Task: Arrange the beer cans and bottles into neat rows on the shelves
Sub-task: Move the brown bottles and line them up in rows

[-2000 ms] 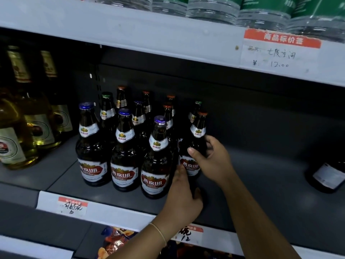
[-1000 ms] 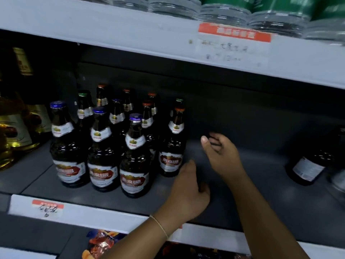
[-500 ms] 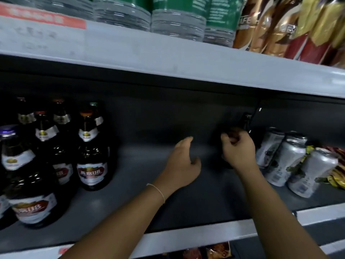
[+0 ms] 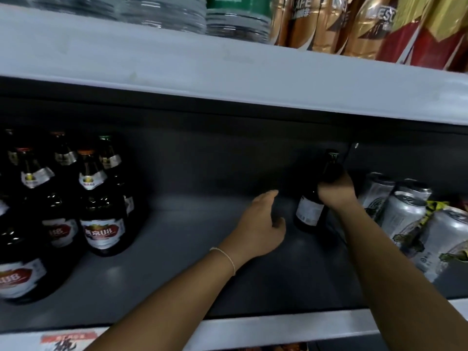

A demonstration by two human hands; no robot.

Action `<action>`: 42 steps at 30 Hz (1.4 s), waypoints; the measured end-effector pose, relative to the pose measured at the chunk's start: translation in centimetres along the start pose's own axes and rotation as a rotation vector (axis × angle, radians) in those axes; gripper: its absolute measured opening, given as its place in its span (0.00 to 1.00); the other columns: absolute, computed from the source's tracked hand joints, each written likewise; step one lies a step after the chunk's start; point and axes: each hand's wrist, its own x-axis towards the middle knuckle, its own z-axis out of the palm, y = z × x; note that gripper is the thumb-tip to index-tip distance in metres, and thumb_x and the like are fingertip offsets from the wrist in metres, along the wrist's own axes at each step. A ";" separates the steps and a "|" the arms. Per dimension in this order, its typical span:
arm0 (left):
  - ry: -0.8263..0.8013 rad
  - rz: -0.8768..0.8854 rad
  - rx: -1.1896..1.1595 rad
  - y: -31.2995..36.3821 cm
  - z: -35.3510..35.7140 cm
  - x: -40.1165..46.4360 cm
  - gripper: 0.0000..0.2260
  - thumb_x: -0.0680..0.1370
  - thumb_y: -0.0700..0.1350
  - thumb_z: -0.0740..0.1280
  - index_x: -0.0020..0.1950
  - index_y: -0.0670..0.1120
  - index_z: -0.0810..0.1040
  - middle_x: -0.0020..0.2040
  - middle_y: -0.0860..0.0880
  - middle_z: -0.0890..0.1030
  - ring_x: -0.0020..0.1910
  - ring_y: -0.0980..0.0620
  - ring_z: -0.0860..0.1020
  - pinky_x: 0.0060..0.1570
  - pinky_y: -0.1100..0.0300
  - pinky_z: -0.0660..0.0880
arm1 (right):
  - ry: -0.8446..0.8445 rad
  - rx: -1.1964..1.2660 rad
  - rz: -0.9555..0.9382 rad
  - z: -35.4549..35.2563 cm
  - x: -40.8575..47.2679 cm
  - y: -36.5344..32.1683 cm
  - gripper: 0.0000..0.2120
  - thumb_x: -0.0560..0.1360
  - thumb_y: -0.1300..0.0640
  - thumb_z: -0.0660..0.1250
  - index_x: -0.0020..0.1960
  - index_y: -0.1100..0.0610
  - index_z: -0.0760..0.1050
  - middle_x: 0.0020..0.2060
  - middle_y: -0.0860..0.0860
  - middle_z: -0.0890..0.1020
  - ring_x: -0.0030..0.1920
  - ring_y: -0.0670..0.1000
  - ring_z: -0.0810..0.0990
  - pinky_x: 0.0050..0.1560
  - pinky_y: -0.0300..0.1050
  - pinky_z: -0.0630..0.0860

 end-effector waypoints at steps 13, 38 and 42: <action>0.032 -0.051 0.028 -1.5 -1.2 -1.4 0.26 0.77 0.51 0.68 0.72 0.44 0.66 0.68 0.47 0.72 0.67 0.51 0.71 0.63 0.61 0.69 | 0.190 0.198 -0.059 -0.1 -7.3 -6.4 0.17 0.61 0.45 0.79 0.29 0.52 0.73 0.27 0.46 0.77 0.32 0.49 0.78 0.28 0.37 0.65; 0.332 -0.182 -0.250 -11.3 -17.6 -19.0 0.35 0.62 0.47 0.82 0.62 0.58 0.66 0.53 0.60 0.80 0.51 0.65 0.79 0.51 0.67 0.77 | -0.498 0.681 -0.329 7.0 -24.7 -25.6 0.13 0.73 0.63 0.73 0.51 0.49 0.76 0.45 0.42 0.85 0.47 0.42 0.84 0.46 0.39 0.79; 0.311 -0.211 -0.315 -12.1 -18.7 -20.7 0.33 0.66 0.45 0.80 0.64 0.57 0.68 0.53 0.61 0.80 0.50 0.70 0.77 0.46 0.76 0.73 | -0.427 0.787 -0.296 9.0 -26.5 -27.2 0.18 0.72 0.67 0.73 0.58 0.53 0.76 0.47 0.44 0.86 0.49 0.45 0.85 0.49 0.42 0.81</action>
